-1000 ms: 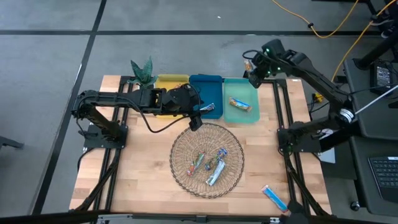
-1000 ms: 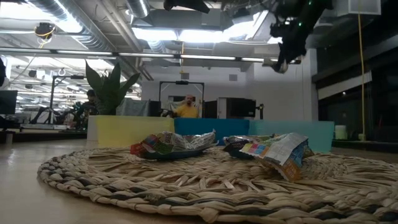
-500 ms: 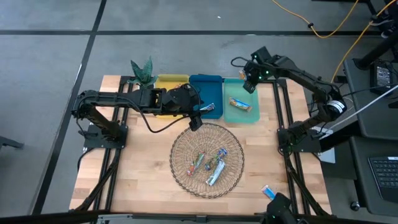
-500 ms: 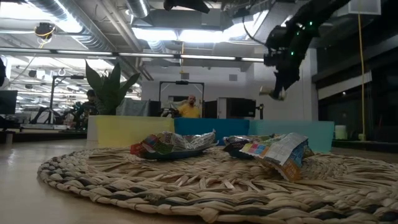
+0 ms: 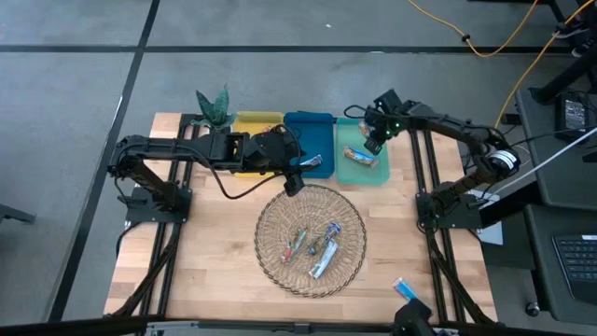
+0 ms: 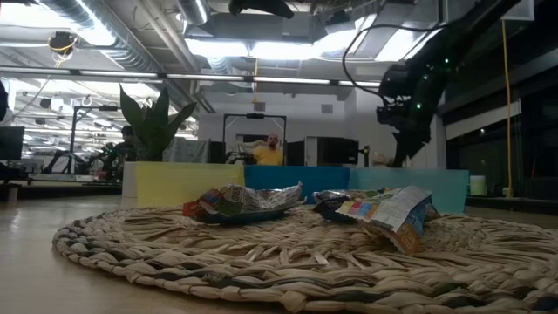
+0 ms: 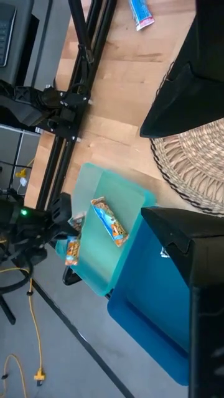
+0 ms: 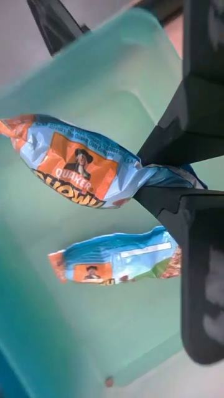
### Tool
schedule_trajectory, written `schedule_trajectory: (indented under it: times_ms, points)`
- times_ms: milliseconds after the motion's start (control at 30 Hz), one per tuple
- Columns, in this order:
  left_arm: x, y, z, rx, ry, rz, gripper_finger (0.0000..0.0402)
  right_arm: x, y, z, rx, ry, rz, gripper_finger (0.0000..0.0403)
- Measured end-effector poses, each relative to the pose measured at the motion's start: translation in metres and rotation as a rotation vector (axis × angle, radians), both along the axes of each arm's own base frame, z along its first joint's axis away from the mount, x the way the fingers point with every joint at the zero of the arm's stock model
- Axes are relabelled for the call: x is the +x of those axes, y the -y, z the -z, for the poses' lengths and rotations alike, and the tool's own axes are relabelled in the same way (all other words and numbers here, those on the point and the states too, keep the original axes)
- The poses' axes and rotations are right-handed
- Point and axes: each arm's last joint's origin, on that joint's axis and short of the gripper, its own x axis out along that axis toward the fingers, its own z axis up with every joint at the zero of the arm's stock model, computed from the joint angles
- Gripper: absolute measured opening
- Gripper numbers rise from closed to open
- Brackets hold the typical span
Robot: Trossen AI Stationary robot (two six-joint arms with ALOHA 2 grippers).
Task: Pick and place Granola Bars by type
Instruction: Put the orange granola bar into the green bin, then put the red granola bar into the yellow bin
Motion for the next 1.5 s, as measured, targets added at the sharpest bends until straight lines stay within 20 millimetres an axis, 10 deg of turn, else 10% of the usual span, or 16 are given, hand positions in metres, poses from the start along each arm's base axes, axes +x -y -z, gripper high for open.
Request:
schedule_trajectory:
  times_ms: [833, 1500]
  points:
    - [0.0, 0.0, 0.0, -0.021, 0.009, -0.014, 0.0184, 0.003, 0.009, 0.052, 0.196, -0.081, 0.014, 0.0056]
    - [0.0, 0.0, 0.001, 0.017, -0.014, 0.011, 0.0184, 0.018, 0.015, -0.015, 0.247, -0.099, 0.063, 0.0197]
